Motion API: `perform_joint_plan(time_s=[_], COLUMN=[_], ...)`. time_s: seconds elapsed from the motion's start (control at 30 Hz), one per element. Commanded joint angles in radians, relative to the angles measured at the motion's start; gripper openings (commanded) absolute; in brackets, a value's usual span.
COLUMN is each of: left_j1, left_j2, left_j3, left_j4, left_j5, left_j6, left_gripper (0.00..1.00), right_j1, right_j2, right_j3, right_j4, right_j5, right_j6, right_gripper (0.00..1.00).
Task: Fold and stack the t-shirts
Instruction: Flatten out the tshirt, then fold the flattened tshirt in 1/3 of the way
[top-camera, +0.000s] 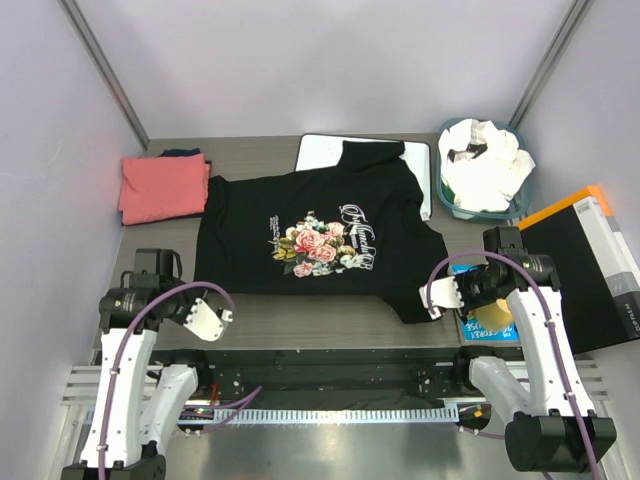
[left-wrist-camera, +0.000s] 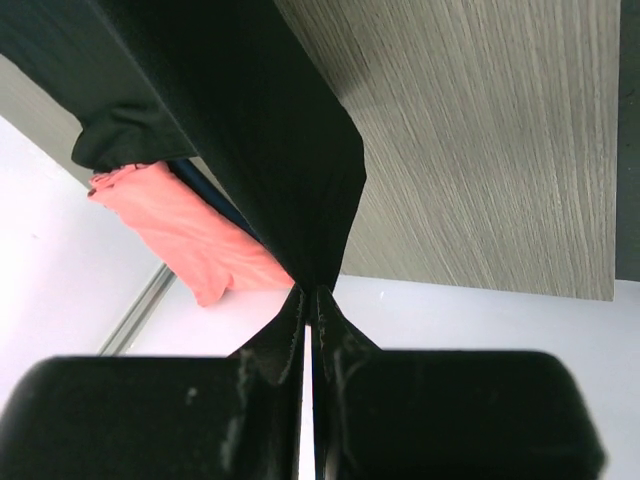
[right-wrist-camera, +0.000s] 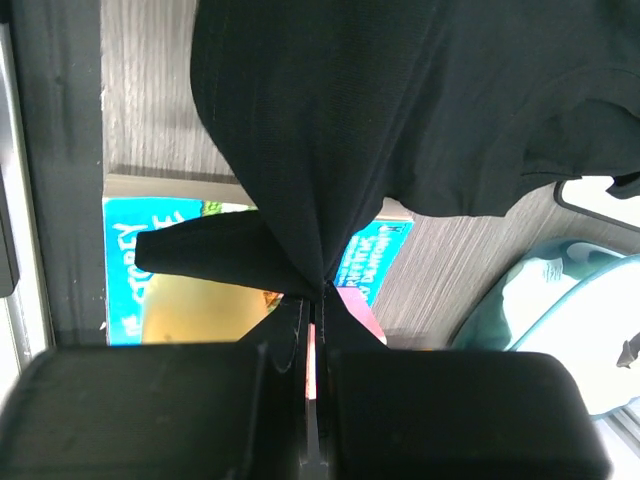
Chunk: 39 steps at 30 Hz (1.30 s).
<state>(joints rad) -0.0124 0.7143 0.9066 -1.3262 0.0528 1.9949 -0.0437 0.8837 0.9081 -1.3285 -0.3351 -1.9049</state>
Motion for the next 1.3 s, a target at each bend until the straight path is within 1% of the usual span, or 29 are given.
perform_joint_plan(time_s=[0.0, 0.13, 0.23, 0.3, 0.33, 0.37, 0.4, 0.43, 0.57, 0.73, 0.93, 1.13, 1.27], left_j1=[0.009, 0.009, 0.008, 0.009, 0.009, 0.009, 0.009, 0.009, 0.008, 0.009, 0.008, 0.009, 0.009], left_j2=[-0.027, -0.016, -0.006, 0.004, 0.007, 0.017, 0.023, 0.028, 0.056, 0.114, 0.209, 0.301, 0.353], left_j3=[-0.008, -0.012, -0.003, -0.009, -0.011, -0.014, -0.023, -0.029, -0.074, -0.112, -0.149, -0.149, -0.126], left_j4=[-0.338, -0.337, -0.311, -0.257, -0.236, -0.196, -0.176, -0.159, -0.026, 0.094, 0.318, 0.415, 0.443], left_j5=[-0.044, -0.044, -0.045, -0.045, -0.044, -0.044, -0.079, -0.085, -0.107, -0.111, -0.125, -0.149, -0.162], left_j6=[0.192, 0.200, 0.165, 0.148, 0.133, 0.128, 0.124, 0.116, 0.114, 0.117, 0.105, 0.097, 0.094], left_gripper=[0.00, 0.00, 0.00, 0.00, 0.00, 0.00, 0.00, 0.00, 0.00, 0.00, 0.00, 0.00, 0.00], right_j1=[-0.008, -0.008, -0.008, -0.008, -0.008, -0.008, -0.008, -0.008, -0.008, -0.008, -0.008, -0.008, -0.008], right_j2=[-0.055, -0.045, -0.026, -0.034, -0.041, -0.038, -0.032, -0.007, 0.090, 0.176, 0.293, 0.389, 0.448], right_j3=[-0.037, -0.046, -0.037, -0.054, -0.061, -0.067, -0.075, -0.074, -0.048, -0.031, 0.015, 0.057, 0.097], right_j4=[-0.178, -0.178, -0.140, -0.029, 0.057, 0.095, 0.132, 0.199, 0.327, 0.477, 0.564, 0.638, 0.676], right_j5=[0.074, 0.032, 0.002, -0.005, -0.001, 0.011, 0.016, 0.019, 0.028, 0.033, 0.031, 0.027, 0.015], right_j6=[-0.063, -0.080, -0.042, 0.013, 0.029, 0.036, 0.053, 0.064, 0.112, 0.113, 0.104, 0.089, 0.075], right_gripper=[0.01, 0.01, 0.01, 0.01, 0.01, 0.01, 0.01, 0.01, 0.01, 0.01, 0.01, 0.01, 0.01])
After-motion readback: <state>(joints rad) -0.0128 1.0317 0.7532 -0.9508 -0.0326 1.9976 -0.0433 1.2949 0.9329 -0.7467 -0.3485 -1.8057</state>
